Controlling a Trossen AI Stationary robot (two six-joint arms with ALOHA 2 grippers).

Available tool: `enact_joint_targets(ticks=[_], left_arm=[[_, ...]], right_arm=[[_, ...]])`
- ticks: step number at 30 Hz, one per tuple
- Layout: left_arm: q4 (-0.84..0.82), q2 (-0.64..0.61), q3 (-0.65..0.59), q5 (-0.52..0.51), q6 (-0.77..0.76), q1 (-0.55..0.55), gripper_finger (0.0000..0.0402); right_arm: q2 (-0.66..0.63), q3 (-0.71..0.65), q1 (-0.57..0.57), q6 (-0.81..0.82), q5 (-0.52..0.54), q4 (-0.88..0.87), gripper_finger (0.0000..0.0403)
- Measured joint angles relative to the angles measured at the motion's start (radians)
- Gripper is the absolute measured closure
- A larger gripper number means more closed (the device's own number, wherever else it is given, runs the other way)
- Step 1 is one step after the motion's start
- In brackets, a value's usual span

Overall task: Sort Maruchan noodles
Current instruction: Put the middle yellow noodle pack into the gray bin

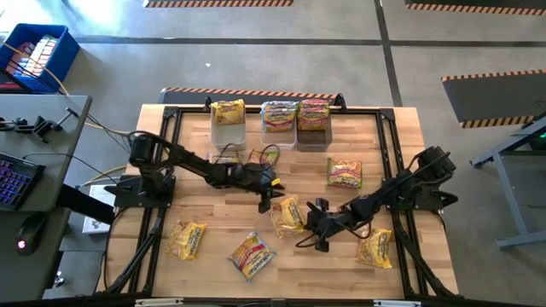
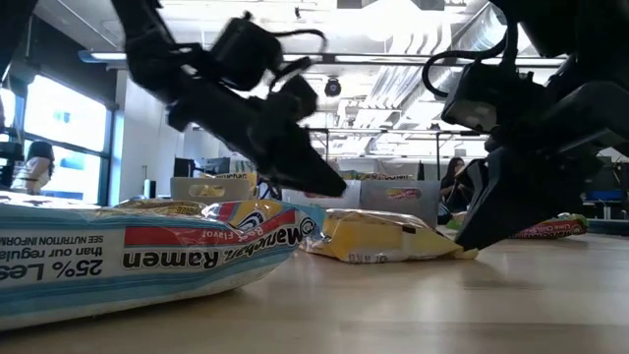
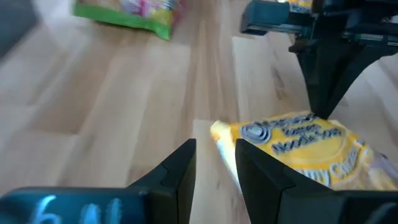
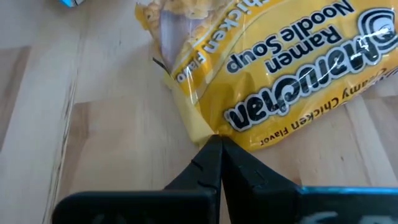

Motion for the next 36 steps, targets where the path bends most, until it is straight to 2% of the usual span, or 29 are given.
enact_joint_targets(ticks=[6,10,13,20,24,28,33,36], left_arm=[[-0.177,0.095,0.15,0.058,0.0,0.012,0.0297],[-0.221,0.141,0.22,0.193,-0.031,0.024,0.0297],[-0.222,0.164,0.243,0.297,-0.07,0.036,0.0297],[-0.271,0.169,0.248,0.424,-0.078,0.073,0.0297],[-0.272,0.169,0.248,0.439,-0.061,0.077,0.0299],[-0.277,0.169,0.248,0.439,-0.009,0.064,0.0325],[-0.274,0.169,0.248,0.494,0.058,0.052,0.0392],[-0.273,0.169,0.248,0.496,0.084,0.046,0.0396]], right_arm=[[0.002,-0.001,0.0,-0.016,-0.004,0.007,0.0403],[0.002,-0.002,0.0,-0.02,-0.006,0.012,0.0403],[0.003,-0.002,0.0,-0.026,-0.007,0.014,0.0403],[0.003,-0.003,0.0,-0.028,-0.008,0.014,0.0403],[0.003,-0.003,0.0,-0.044,-0.008,0.017,0.0403],[0.004,-0.004,0.001,-0.047,-0.008,0.024,0.0403],[0.004,-0.004,0.001,-0.068,-0.021,0.027,0.0403],[-0.001,-0.004,0.0,-0.073,-0.038,0.027,0.0403]])
